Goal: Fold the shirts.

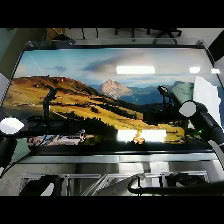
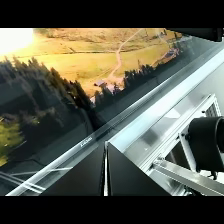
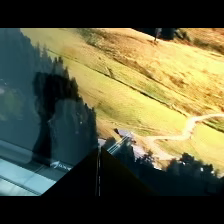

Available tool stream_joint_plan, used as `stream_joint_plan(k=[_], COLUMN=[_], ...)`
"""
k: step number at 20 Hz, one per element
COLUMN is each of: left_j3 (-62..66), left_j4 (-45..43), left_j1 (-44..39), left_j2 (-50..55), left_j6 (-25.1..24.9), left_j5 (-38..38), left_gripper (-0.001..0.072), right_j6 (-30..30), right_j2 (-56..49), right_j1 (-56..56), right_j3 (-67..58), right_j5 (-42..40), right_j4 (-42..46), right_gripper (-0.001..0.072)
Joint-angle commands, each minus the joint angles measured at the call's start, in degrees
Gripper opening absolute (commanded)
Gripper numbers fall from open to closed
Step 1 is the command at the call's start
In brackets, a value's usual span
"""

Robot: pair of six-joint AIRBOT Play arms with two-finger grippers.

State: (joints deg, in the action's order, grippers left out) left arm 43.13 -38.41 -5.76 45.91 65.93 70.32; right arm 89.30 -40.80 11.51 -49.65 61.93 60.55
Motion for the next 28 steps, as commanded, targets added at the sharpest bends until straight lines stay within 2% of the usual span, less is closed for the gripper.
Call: stream_joint_plan(k=[1,12,14,16,17,18,19,20,22,24,28], left_j3=[0.0,0.1,1.7,5.3,7.1,8.7,9.7,10.2,9.9,8.9,4.0], left_j4=[0.0,-0.8,-5.5,-18.1,-25.5,-33.6,-41.1,-48.7,-59.4,-66.1,-68.1], left_j1=[0.0,0.1,1.8,5.0,6.7,8.7,10.7,13.3,19.5,27.2,44.5], left_j2=[-0.1,-0.1,0.0,0.0,0.0,0.0,0.0,0.0,0.1,0.1,1.8], left_j6=[0.0,0.1,3.5,10.0,12.2,15.0,19.6,22.7,25.8,26.1,26.0], left_j5=[0.2,0.2,0.5,0.7,1.3,1.8,1.5,1.5,2.3,3.5,-0.7], left_gripper=[0.0018,0.0018,0.0018,0.0022,0.0094,0.0542,0.0701,0.07,0.0701,0.0701,0.0701], right_j6=[0.0,0.0,0.0,0.0,0.0,0.0,0.0,0.0,0.0,0.0,0.0], right_j2=[0.0,0.0,0.0,0.0,0.0,0.0,0.0,0.0,0.0,0.0,0.1], right_j1=[0.0,0.0,0.0,0.0,0.0,0.0,0.0,0.0,0.0,0.0,0.0], right_j3=[0.0,0.0,0.0,0.0,0.0,0.0,0.0,0.0,0.0,0.0,0.0], right_j5=[0.0,0.0,0.0,0.0,0.0,0.0,0.0,0.0,0.0,0.0,0.0], right_j4=[0.0,0.0,0.0,0.0,0.0,0.0,0.0,0.0,0.0,0.0,0.0], right_gripper=[0.002,0.002,0.0019,0.002,0.0019,0.0019,0.0019,0.002,0.002,0.0019,0.0019])
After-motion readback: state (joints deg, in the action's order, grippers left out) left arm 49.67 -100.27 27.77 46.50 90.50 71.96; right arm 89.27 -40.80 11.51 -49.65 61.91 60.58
